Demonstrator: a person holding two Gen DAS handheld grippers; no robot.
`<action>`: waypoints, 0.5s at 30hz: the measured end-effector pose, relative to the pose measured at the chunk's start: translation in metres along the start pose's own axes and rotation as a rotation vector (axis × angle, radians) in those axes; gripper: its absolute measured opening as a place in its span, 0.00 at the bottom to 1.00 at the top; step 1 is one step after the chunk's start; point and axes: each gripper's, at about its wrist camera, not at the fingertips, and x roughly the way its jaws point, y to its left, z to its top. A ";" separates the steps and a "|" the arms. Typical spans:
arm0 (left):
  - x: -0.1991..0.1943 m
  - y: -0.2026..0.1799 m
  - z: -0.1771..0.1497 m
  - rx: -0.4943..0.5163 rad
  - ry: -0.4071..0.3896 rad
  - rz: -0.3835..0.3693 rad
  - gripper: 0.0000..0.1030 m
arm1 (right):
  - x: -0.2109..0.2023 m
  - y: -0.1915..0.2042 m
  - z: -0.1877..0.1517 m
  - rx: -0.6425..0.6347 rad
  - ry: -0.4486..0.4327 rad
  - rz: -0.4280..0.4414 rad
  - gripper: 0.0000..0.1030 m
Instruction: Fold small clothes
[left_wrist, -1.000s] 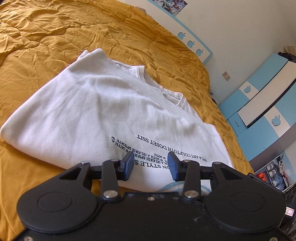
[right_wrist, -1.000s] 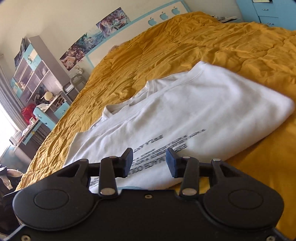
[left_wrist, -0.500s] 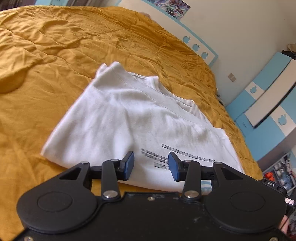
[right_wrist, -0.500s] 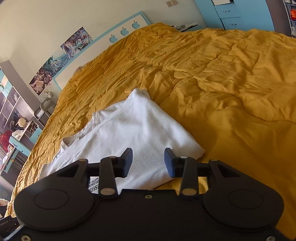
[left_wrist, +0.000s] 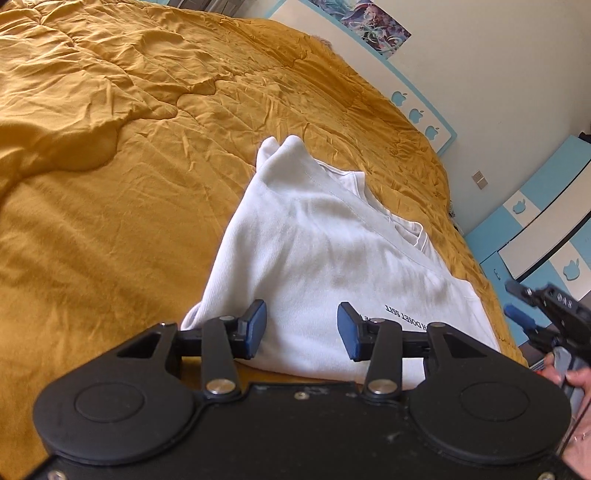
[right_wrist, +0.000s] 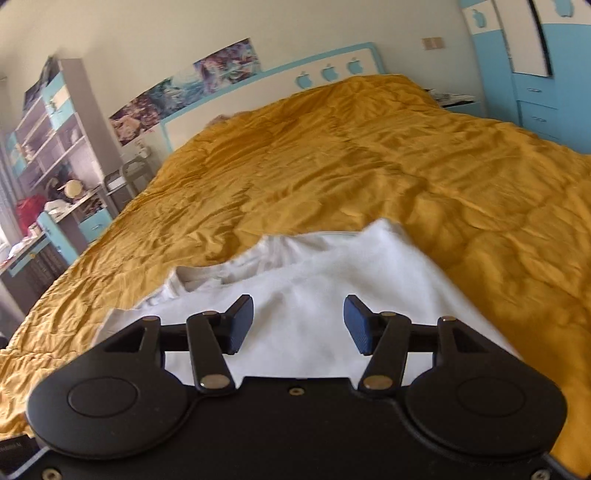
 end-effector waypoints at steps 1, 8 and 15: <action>-0.001 0.002 -0.001 -0.006 -0.002 -0.009 0.44 | 0.018 0.009 0.006 0.015 0.013 0.043 0.54; -0.002 0.008 -0.003 -0.025 -0.011 -0.047 0.45 | 0.146 0.045 0.032 0.182 0.161 0.118 0.54; -0.001 0.015 -0.002 -0.057 -0.010 -0.078 0.46 | 0.207 0.053 0.030 0.225 0.211 0.026 0.54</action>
